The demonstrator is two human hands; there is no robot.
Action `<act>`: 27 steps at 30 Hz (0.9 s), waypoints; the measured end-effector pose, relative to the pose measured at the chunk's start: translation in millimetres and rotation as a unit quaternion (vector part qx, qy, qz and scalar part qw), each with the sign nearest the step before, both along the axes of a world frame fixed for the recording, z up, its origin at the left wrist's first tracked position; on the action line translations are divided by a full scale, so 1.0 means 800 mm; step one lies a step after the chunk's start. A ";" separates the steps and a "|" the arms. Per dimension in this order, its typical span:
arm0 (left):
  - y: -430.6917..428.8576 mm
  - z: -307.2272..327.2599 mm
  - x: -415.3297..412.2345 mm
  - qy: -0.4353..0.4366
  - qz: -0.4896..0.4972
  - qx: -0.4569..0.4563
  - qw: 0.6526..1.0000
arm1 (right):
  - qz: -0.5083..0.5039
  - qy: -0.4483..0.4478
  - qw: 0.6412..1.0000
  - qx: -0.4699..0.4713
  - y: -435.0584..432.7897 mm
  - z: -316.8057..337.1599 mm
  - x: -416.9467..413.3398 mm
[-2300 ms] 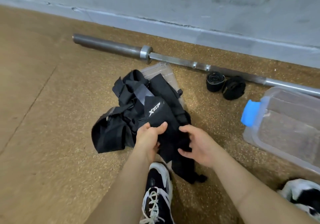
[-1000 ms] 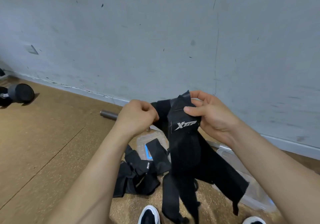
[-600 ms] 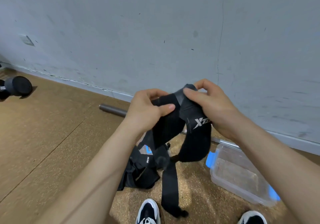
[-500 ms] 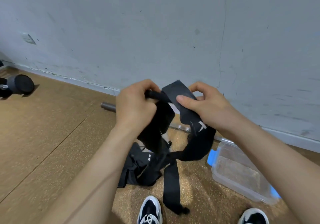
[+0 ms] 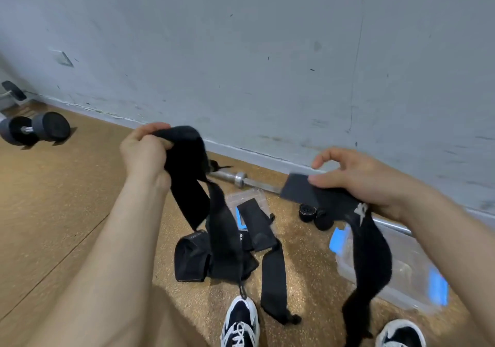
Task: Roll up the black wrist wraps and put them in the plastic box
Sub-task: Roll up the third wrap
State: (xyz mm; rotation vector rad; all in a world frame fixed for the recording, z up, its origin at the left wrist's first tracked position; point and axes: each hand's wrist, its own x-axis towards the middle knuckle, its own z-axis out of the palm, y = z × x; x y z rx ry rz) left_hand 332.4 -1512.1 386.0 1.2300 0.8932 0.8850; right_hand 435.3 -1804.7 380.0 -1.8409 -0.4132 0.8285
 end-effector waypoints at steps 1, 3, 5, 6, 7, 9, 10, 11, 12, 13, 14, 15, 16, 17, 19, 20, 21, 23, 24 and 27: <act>-0.005 0.001 0.003 -0.014 -0.027 0.001 1.000 | 0.016 -0.026 0.999 -0.024 0.007 -0.005 -0.006; -0.013 0.009 0.007 -0.057 -0.075 -0.002 0.996 | 0.049 -0.060 0.997 -0.029 0.018 -0.011 -0.016; -0.020 0.017 0.006 -0.114 -0.135 -0.026 0.984 | 0.060 -0.069 0.996 -0.005 0.026 -0.010 -0.022; -0.024 0.018 0.004 -0.144 -0.173 -0.043 0.973 | 0.064 -0.067 0.996 0.003 0.030 -0.007 -0.024; -0.029 0.019 0.003 -0.171 -0.218 -0.061 0.959 | 0.073 -0.065 0.995 0.006 0.034 -0.006 -0.026; -0.038 0.020 0.001 -0.206 -0.313 -0.082 0.923 | 0.096 -0.060 0.994 0.011 0.043 -0.004 -0.028; -0.041 0.020 0.002 -0.212 -0.350 -0.082 0.909 | 0.105 -0.065 0.992 0.015 0.048 -0.004 -0.029; -0.044 0.019 0.003 -0.214 -0.379 -0.077 0.897 | 0.112 -0.076 0.991 0.017 0.053 -0.004 -0.030; -0.046 0.017 0.004 -0.217 -0.401 -0.071 0.887 | 0.111 -0.092 0.990 0.011 0.057 -0.005 -0.031; -0.048 0.015 0.005 -0.222 -0.418 -0.070 0.878 | 0.106 -0.113 0.988 0.005 0.062 -0.004 -0.033; -0.051 0.013 0.005 -0.228 -0.430 -0.073 0.870 | 0.104 -0.135 0.985 0.003 0.065 -0.004 -0.034; -0.052 0.012 0.006 -0.235 -0.438 -0.080 0.864 | 0.105 -0.150 0.983 0.006 0.069 -0.004 -0.034; -0.054 0.012 0.006 -0.240 -0.446 -0.086 0.858 | 0.112 -0.156 0.981 0.012 0.070 -0.005 -0.033; -0.055 0.012 0.006 -0.246 -0.448 -0.094 0.854 | 0.128 -0.153 0.980 0.021 0.070 -0.004 -0.034; -0.057 0.015 0.003 -0.258 -0.437 -0.118 0.853 | 0.155 -0.123 0.979 0.042 0.070 -0.004 -0.034; -0.055 0.015 0.003 -0.257 -0.414 -0.136 0.863 | 0.159 -0.101 0.980 0.059 0.069 -0.003 -0.034; -0.051 0.015 0.004 -0.250 -0.376 -0.155 0.879 | 0.155 -0.082 0.982 0.075 0.068 -0.003 -0.032; -0.037 0.015 0.006 -0.201 -0.298 -0.145 0.922 | 0.131 -0.052 0.985 0.103 0.063 -0.003 -0.025; -0.030 0.017 0.005 -0.159 -0.272 -0.101 0.944 | 0.120 -0.044 0.985 0.114 0.060 -0.001 -0.021; -0.027 0.019 0.000 0.021 -0.287 0.071 0.955 | 0.133 -0.049 0.983 0.118 0.055 0.003 -0.017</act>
